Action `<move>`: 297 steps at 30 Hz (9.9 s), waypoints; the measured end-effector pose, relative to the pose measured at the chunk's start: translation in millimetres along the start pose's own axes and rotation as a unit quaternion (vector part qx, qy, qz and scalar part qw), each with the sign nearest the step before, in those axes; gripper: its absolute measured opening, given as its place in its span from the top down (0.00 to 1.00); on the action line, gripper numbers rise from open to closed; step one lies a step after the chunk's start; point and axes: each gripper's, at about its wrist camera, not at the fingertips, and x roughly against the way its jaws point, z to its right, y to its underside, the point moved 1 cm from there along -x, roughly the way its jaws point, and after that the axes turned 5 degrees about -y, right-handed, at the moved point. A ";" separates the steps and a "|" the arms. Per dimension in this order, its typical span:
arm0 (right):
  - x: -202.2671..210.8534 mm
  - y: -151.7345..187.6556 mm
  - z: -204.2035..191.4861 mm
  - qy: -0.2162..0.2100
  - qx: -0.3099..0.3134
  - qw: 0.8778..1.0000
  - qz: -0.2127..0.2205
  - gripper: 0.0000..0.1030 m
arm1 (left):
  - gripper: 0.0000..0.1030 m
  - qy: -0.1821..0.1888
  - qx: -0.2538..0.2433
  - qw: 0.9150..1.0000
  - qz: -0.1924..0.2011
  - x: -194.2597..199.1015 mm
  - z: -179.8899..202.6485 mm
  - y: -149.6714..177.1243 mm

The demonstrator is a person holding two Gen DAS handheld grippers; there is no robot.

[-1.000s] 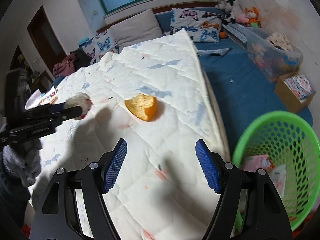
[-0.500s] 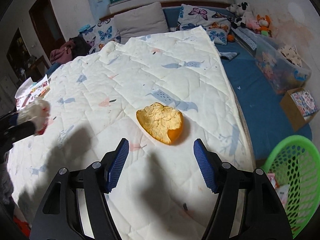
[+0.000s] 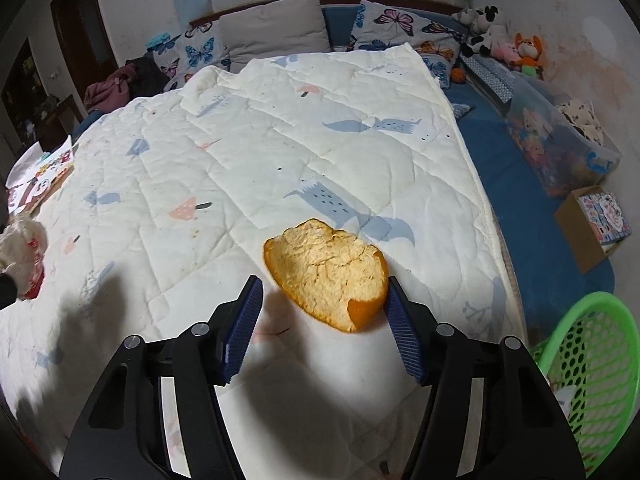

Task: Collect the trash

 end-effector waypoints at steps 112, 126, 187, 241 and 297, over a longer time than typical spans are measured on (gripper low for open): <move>231.9 224.6 222.3 0.108 -0.236 0.961 0.099 0.38 | 0.48 0.143 -0.206 0.966 -0.067 -93.0 360.1 -19.8; 235.5 228.6 215.2 0.099 -0.243 0.959 0.108 0.37 | 0.28 0.154 -0.185 0.968 -0.070 -101.8 359.8 -22.2; 237.8 154.8 -19.7 0.038 -0.068 0.987 0.143 0.08 | 0.07 -0.074 0.047 0.989 0.119 131.2 59.0 75.0; 238.0 152.3 -65.1 0.034 -0.033 0.985 0.168 0.04 | 0.07 -0.140 0.076 0.975 0.155 162.2 47.5 97.8; 237.4 152.5 -64.4 0.031 -0.034 0.985 0.168 0.04 | 0.07 -0.134 0.080 0.977 0.147 157.8 54.3 99.8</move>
